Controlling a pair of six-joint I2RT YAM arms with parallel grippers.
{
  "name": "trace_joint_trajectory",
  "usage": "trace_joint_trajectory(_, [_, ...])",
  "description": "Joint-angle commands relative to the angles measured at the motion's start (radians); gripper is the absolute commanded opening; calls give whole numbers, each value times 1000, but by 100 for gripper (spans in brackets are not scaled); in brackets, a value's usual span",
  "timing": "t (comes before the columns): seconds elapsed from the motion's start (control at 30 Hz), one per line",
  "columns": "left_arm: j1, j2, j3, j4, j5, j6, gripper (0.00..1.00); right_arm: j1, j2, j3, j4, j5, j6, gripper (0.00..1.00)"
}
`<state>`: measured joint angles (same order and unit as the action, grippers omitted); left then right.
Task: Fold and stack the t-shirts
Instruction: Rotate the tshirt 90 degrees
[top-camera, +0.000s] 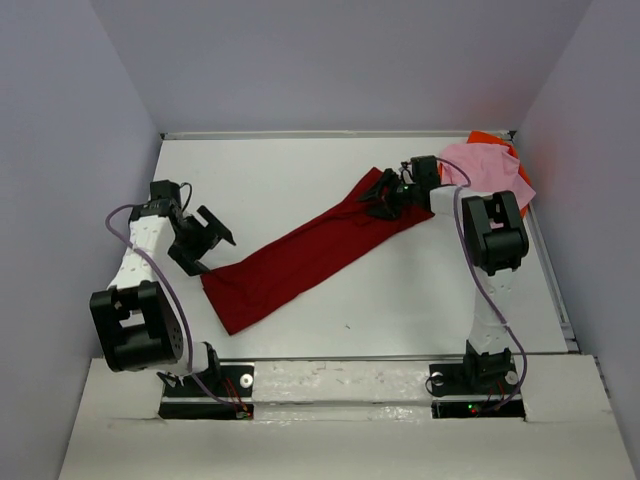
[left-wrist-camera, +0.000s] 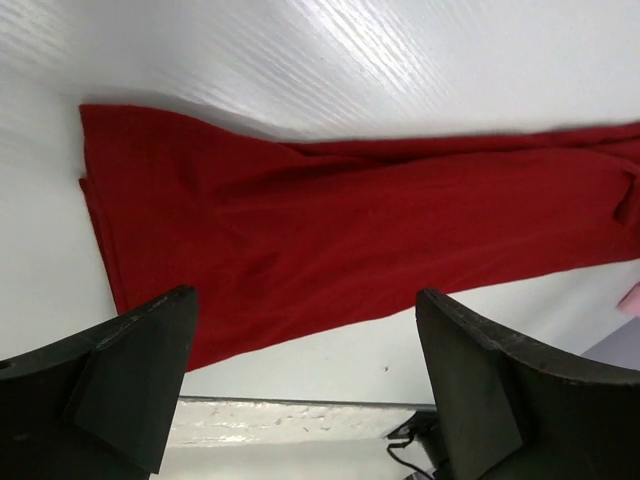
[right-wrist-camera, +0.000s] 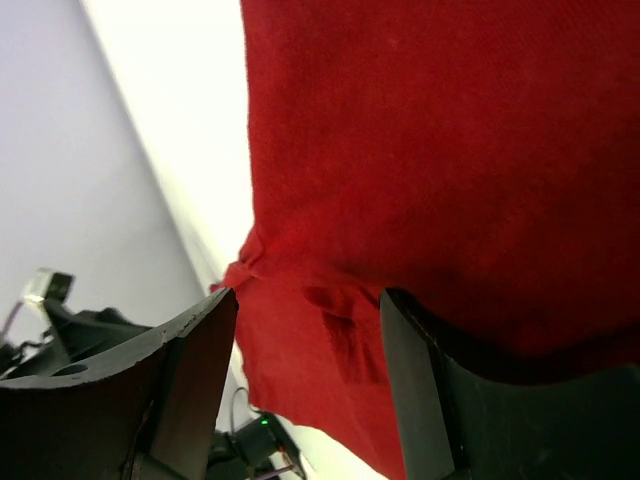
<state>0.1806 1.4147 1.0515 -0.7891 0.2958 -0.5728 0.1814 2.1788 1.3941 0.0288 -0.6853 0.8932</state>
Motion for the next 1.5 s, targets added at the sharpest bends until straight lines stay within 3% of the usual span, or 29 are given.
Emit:
trace_joint_trajectory(0.0, [-7,-22,27,34,59,109,99,-20,-89,83,-157,78,-137,65])
trace_joint_trajectory(0.23, [-47,-23,55,68,72,156,99,-20,-126,345,-326,24,-214,69])
trace_joint_trajectory(0.47, [-113,41,39,194,273,226,99,-20,-191,529,-599,151,-333,68])
trace_joint_trajectory(0.57, [-122,130,62,159,313,290,99,-20,-237,436,-673,215,-375,59])
trace_joint_trajectory(0.77, [-133,231,133,108,261,395,99,-20,-364,154,-667,302,-402,61])
trace_joint_trajectory(0.97, [-150,277,148,94,194,390,99,-89,-416,-98,-459,149,-265,64])
trace_joint_trajectory(1.27, [-171,294,159,88,212,406,99,-100,-295,-133,-325,35,-177,64])
trace_joint_trajectory(1.47, [-216,346,171,45,80,407,99,-100,-218,-76,-296,3,-146,64])
